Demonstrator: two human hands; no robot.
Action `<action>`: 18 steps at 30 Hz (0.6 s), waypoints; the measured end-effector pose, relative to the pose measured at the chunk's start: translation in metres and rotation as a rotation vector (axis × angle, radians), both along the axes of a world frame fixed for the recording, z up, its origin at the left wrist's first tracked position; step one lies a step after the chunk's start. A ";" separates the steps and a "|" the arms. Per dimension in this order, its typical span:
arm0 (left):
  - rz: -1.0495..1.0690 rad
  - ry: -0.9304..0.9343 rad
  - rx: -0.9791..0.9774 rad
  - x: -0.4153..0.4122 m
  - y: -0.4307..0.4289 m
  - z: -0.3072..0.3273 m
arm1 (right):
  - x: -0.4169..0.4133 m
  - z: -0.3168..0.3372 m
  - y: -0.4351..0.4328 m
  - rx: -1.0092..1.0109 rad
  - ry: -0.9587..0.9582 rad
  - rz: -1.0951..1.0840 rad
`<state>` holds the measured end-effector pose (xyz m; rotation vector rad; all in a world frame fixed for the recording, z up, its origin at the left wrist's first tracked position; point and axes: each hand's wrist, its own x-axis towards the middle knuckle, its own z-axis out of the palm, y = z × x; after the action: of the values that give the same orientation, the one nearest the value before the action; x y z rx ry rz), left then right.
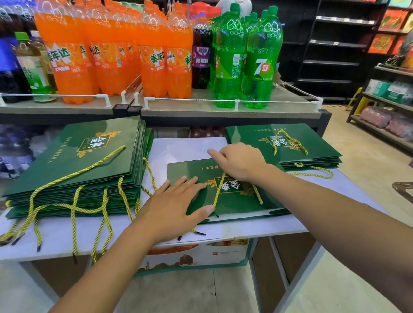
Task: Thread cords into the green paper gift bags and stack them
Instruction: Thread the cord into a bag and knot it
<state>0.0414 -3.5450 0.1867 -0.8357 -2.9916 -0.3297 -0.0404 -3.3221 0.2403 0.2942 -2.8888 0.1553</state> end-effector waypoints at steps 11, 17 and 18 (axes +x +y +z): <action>-0.028 0.095 0.184 0.003 -0.002 0.003 | 0.082 0.000 0.116 -0.234 -0.162 -0.377; -0.059 0.097 0.127 0.009 0.006 0.026 | 0.108 -0.002 0.111 -0.724 -0.344 -0.345; -0.059 0.092 0.139 0.012 0.008 0.032 | 0.111 0.003 0.108 -0.825 -0.323 -0.334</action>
<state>0.0530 -3.5370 0.2183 -0.8996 -2.8261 -0.4809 0.0702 -3.2142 0.2438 -0.3889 -2.8030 1.3708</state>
